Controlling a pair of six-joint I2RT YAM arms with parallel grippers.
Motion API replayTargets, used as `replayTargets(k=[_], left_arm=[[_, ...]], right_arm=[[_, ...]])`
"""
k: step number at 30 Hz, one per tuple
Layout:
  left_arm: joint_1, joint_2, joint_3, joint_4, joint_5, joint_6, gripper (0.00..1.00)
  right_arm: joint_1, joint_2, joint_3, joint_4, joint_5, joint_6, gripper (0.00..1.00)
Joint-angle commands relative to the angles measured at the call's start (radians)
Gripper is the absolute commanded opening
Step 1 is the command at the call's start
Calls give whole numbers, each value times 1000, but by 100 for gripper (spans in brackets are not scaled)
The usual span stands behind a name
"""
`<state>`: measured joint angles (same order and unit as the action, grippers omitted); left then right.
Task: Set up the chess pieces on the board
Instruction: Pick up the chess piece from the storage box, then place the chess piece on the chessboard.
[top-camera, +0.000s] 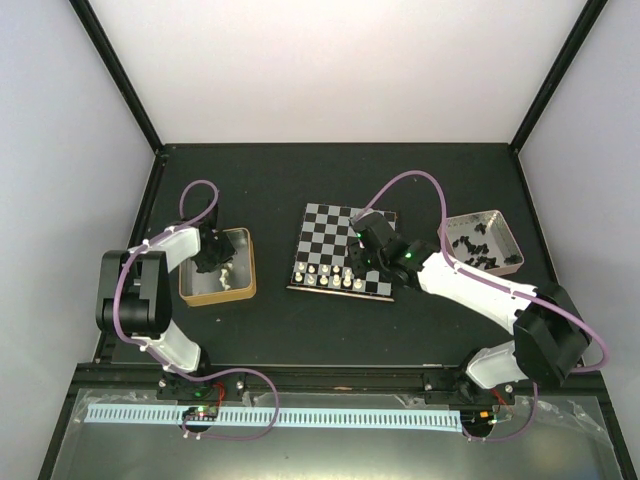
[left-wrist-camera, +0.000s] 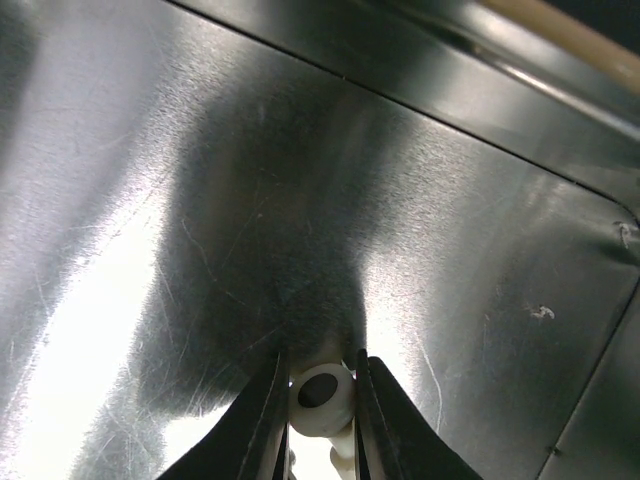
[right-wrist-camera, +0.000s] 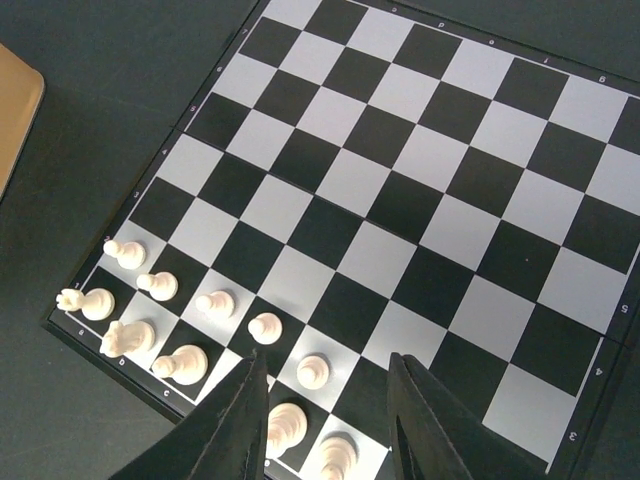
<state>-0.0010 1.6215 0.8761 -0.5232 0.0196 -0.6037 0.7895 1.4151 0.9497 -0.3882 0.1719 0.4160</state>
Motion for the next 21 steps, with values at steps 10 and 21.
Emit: replayTargets(k=[10,21], left_arm=[[3,-210,-48,100,368,-121,11],[-43,-386,-128,258,740,-421,11]], right_arm=[[-6,32,70,281,-273,-24,41],[-3,112,69,570,-554,22,58]])
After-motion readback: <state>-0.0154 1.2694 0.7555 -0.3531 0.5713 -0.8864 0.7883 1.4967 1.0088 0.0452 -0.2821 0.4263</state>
